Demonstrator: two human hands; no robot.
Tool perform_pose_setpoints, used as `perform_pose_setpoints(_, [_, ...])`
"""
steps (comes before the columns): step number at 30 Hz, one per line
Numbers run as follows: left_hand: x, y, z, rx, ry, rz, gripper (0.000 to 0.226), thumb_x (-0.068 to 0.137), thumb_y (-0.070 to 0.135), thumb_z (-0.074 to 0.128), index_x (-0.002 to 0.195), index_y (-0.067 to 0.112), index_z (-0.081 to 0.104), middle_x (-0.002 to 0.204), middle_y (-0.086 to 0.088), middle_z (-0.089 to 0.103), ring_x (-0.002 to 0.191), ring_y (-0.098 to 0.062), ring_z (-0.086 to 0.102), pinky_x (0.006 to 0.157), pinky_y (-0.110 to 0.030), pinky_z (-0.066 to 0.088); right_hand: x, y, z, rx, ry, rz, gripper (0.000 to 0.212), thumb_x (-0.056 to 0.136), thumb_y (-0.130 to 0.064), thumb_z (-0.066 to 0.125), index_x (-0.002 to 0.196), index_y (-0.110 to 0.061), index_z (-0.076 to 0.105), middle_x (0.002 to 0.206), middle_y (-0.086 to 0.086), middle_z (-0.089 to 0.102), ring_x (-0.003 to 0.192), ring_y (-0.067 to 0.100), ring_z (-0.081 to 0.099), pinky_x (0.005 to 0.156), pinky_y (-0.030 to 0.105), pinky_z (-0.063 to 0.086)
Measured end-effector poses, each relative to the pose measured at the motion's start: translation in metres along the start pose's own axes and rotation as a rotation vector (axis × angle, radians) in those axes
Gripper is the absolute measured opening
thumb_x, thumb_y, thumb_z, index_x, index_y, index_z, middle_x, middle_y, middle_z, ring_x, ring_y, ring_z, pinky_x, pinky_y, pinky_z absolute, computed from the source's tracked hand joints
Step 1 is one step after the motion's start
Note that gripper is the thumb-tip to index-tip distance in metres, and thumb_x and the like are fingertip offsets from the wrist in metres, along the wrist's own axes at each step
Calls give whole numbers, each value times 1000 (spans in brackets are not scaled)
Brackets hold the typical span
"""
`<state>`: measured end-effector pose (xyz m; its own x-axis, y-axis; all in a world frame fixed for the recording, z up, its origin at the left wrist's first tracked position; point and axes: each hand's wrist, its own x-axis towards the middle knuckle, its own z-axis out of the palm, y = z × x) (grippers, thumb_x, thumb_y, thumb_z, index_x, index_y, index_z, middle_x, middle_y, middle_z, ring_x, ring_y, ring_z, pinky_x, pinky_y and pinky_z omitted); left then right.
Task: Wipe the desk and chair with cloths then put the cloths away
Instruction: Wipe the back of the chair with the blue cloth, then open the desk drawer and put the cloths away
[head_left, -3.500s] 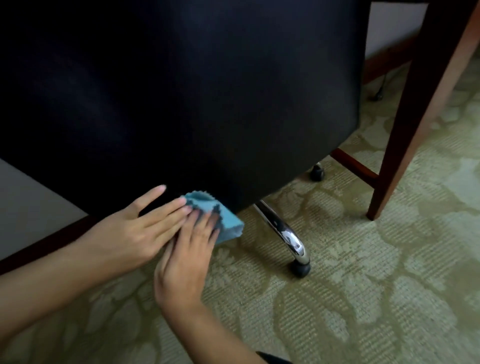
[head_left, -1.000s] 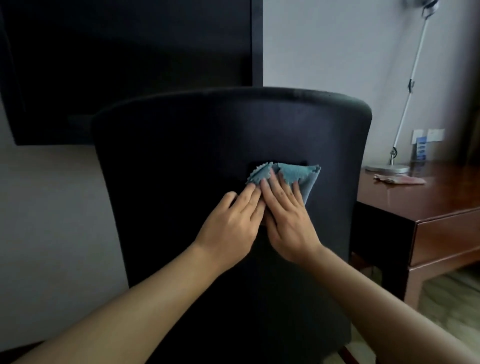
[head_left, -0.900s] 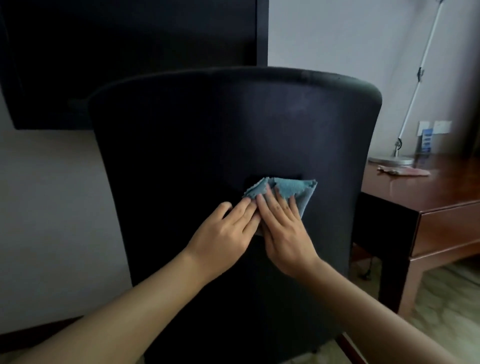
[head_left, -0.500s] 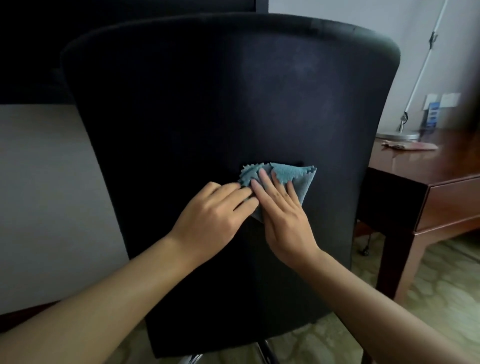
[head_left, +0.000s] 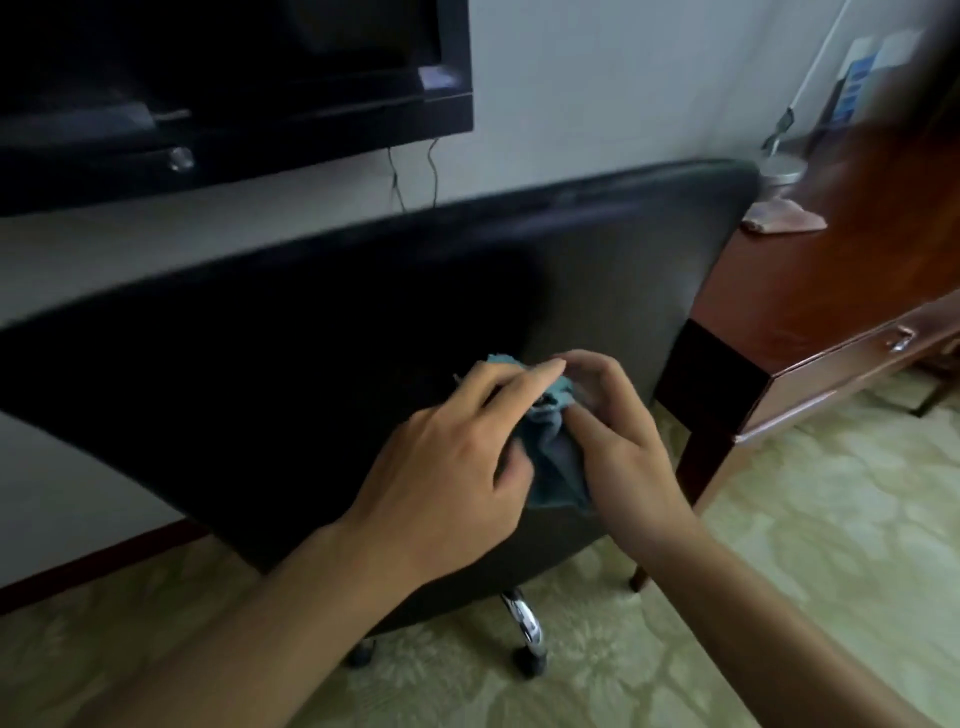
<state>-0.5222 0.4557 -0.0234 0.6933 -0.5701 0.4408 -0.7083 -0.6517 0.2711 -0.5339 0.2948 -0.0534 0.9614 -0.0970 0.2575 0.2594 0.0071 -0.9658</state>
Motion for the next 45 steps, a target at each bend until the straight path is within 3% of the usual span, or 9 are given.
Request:
perform_pose_setpoints(6, [80, 70, -84, -160, -65, -113, 15, 94, 35, 58, 109, 33, 59, 96, 13, 61, 84, -7, 63, 69, -37, 55, 10, -123, -55, 412, 35, 475, 14, 90, -4, 54, 90, -15, 64, 88, 9, 67, 83, 22, 64, 75, 34, 50])
perform_pose_setpoints(11, [151, 139, -125, -344, -59, -323, 16, 93, 44, 60, 85, 30, 64, 75, 15, 66, 76, 4, 64, 59, -12, 49, 2, -214, -126, 379, 68, 443, 40, 82, -35, 60, 115, -13, 65, 110, 10, 67, 95, 23, 65, 78, 38, 50])
perform_pose_setpoints(16, [233, 220, -118, -323, -2, -395, 36, 94, 45, 57, 61, 33, 48, 61, 16, 59, 63, 5, 57, 52, -9, 39, 17, -264, -215, 237, 225, 331, 23, 88, -2, 66, 107, -15, 70, 97, -2, 74, 96, 16, 68, 82, 29, 56])
perform_pose_setpoints(21, [305, 289, -68, -603, 63, -522, 10, 90, 29, 69, 81, 27, 66, 77, 11, 72, 75, -2, 68, 69, -25, 56, 54, -286, -314, 131, 349, 240, 19, 91, -5, 62, 98, -19, 72, 91, -7, 73, 92, 11, 67, 83, 33, 56])
perform_pose_setpoints(24, [331, 318, -40, -710, 22, -536, 32, 82, 5, 75, 94, 33, 66, 92, 8, 75, 88, -7, 71, 80, -29, 57, 73, -292, -362, 72, 371, 279, 13, 91, -13, 64, 91, -22, 73, 89, -6, 73, 89, 11, 66, 84, 38, 54])
perform_pose_setpoints(27, [360, 344, -12, -748, 66, -548, 39, 82, -4, 72, 98, 31, 66, 91, 8, 74, 88, -7, 71, 76, -22, 55, 94, -295, -414, -53, 259, 289, 9, 87, -29, 71, 96, -27, 74, 87, -13, 73, 83, -1, 65, 74, 28, 53])
perform_pose_setpoints(31, [404, 353, 22, -826, 113, -544, 47, 81, -4, 74, 107, 35, 64, 100, 11, 74, 95, -5, 70, 81, -20, 55, 127, -293, -458, -357, 43, 229, 27, 83, -43, 72, 110, -40, 70, 94, -12, 73, 87, 6, 68, 78, 39, 60])
perform_pose_setpoints(39, [527, 325, 75, -558, 177, -388, 7, 80, 26, 79, 84, 29, 75, 74, 20, 72, 70, 3, 69, 61, -18, 55, 230, -271, -528, -360, 255, 317, 12, 94, -26, 62, 89, -31, 72, 81, -10, 73, 75, 6, 68, 72, 37, 61])
perform_pose_setpoints(45, [603, 307, 108, -634, 294, -273, 12, 79, 13, 79, 90, 16, 74, 95, 10, 72, 81, -7, 69, 65, -16, 54, 307, -246, -571, -335, 395, 370, 11, 96, -22, 61, 93, -27, 70, 82, -8, 73, 74, 6, 69, 64, 23, 58])
